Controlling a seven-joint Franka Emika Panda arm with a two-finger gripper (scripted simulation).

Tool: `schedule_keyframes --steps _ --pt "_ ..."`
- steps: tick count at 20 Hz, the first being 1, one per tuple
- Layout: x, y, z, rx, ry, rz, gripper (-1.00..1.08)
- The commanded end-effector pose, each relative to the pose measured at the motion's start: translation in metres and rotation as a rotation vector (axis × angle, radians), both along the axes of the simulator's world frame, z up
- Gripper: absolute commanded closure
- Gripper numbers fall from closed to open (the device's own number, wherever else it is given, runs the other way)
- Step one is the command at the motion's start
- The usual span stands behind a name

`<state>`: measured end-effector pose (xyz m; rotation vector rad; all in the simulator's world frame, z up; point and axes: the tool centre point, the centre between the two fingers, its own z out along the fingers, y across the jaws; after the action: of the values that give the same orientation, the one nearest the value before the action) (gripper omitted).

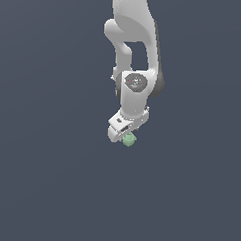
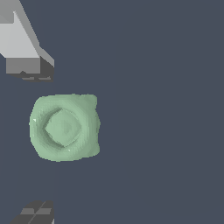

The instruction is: Pick up the object and move it to a goal position.

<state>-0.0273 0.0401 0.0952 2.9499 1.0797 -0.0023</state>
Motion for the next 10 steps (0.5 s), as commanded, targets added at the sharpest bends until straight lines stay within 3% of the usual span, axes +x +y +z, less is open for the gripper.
schedule_keyframes --steps 1,10 --pt "-0.0015 0.0026 -0.0032 0.000 -0.001 0.033 -0.92" --pt "-0.0027 0.0043 -0.0082 0.001 -0.001 0.051 -0.92"
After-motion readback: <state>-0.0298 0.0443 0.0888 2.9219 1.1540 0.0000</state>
